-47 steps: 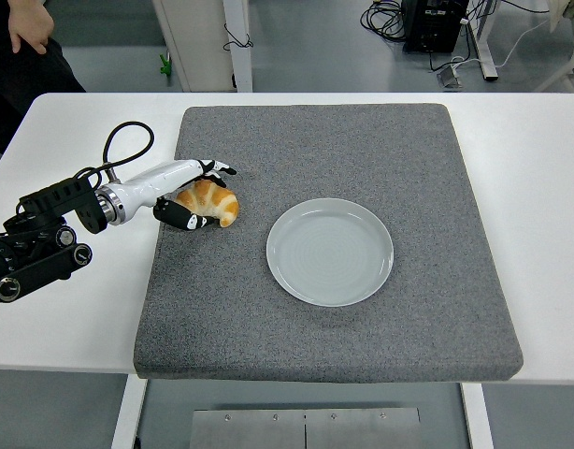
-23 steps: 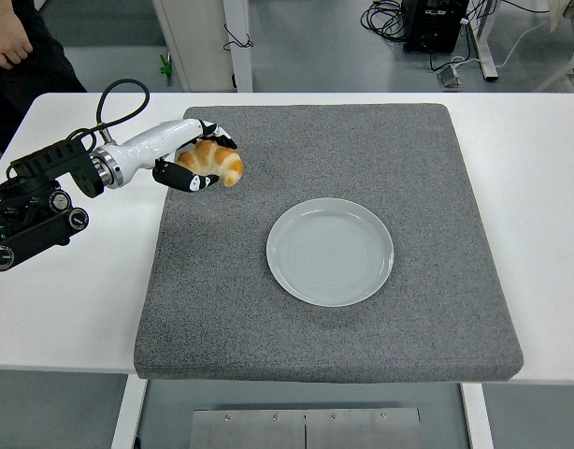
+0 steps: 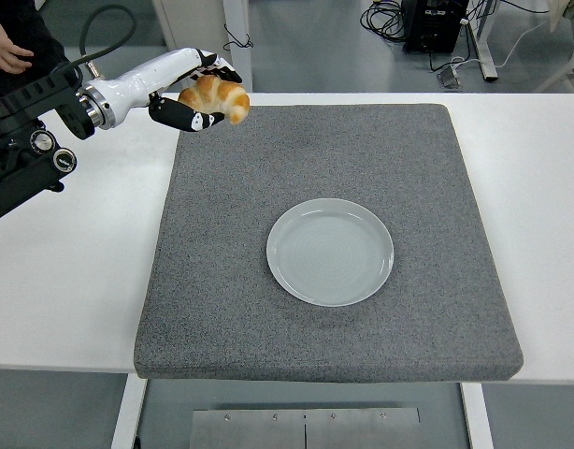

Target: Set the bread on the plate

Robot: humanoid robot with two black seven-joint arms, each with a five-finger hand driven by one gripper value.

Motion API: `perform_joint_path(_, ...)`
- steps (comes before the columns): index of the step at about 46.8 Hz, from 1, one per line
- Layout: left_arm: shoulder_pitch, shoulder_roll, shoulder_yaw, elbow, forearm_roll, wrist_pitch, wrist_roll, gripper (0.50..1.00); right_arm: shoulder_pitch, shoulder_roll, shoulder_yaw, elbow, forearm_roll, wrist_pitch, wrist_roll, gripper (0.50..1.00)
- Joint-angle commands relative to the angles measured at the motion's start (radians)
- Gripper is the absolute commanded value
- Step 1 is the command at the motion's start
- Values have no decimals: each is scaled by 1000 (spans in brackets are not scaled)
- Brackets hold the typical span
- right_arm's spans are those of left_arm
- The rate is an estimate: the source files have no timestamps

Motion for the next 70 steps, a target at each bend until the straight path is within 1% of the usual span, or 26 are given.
perform_joint_path(1,-18,0,-19,0,8,-24,-1,627,0,0,-1,0,0,0,0,1000)
perform_joint_path(17,-87,-20,-35,-1,9,-60,4,636,0,0,-1,0,0,0,0,1000)
perform_joint_path(26,-117,-32,-35,-2,29,-62,4,636,0,0,0,0,0,0,0,1000)
perform_joint_path(34,-130,-103,-33,-2,63,-64,10,637,0,0,-1,0,0,0,0,1000)
perform_joint_path(41,-136,-158,-33,-3,69,-62,30,640,0,0,-1,0,0,0,0,1000)
perform_joint_path(51,-136,-230,-30,-8,92,-62,31,642,0,0,0,0,0,0,0,1000)
perform_joint_path(56,-129,-259,-24,-17,103,-62,37,642,0,0,0,0,0,0,0,1000)
perform_joint_path(62,-117,-293,-18,-15,152,-62,39,642,0,0,0,0,0,0,0,1000)
perform_joint_path(70,-106,-310,-6,-17,164,-62,37,642,0,0,0,0,0,0,0,1000)
